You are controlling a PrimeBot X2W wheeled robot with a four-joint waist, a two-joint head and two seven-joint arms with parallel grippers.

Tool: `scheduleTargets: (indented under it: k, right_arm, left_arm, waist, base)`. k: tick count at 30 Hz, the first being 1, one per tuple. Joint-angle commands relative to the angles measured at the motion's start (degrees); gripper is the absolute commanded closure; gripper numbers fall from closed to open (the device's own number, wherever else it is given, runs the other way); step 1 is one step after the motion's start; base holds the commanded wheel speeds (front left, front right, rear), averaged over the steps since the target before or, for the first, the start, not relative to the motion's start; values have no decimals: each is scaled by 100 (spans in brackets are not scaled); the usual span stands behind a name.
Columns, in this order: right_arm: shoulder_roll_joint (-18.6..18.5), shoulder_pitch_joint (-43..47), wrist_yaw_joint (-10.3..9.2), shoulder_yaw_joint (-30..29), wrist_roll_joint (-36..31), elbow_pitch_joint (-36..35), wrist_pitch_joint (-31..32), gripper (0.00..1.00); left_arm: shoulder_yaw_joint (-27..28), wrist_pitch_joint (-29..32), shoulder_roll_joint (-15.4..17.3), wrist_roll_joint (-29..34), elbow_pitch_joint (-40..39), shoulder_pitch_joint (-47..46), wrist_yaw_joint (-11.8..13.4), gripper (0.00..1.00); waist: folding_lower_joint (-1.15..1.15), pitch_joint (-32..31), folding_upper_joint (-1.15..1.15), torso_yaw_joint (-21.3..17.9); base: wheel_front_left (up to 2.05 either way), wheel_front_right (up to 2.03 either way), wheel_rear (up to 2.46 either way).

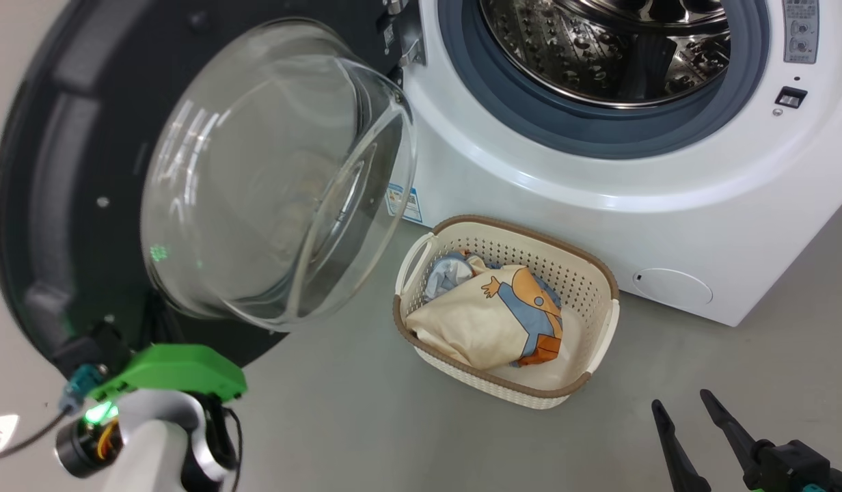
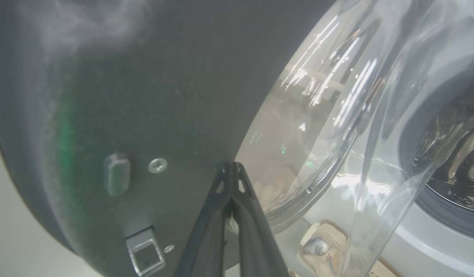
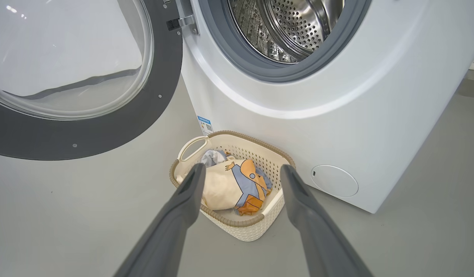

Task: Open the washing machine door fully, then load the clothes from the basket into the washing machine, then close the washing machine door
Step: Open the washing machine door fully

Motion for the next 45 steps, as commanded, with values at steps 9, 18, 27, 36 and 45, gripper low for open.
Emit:
scheduleTargets:
  k: [9, 18, 27, 36, 45]
  right_arm:
    - [-183, 69, 9, 32, 45, -272, -69, 0]
    - [-304, -102, 9, 66, 86, -276, -69, 0]
    - [-211, -205, 9, 146, 109, -167, -69, 0]
    - [-20, -167, 9, 112, 124, -55, -69, 0]
    - [201, -115, 9, -3, 99, -77, -69, 0]
  left_arm:
    - [1173, -205, 329, 143, 1034, -1208, -206, 100]
    - [2163, -207, 359, 844, 1615, -1798, -434, 100]
    - [2743, -208, 416, 1367, 2106, -2058, -632, 100]
    - [3054, -208, 280, 1659, 2073, -1963, -908, 100]
    - [3207, -208, 42, 1757, 1026, -1278, -1323, 31]
  waist:
    - [0, 279, 0, -228]
    - [0, 535, 0, -527]
    - [0, 460, 0, -694]
    - [0, 113, 0, -690]
    - [0, -291, 0, -741]
  base:
    - [0, 0, 0]
    - [0, 0, 0]
    - [0, 0, 0]
    - [0, 0, 0]
    - [0, 0, 0]
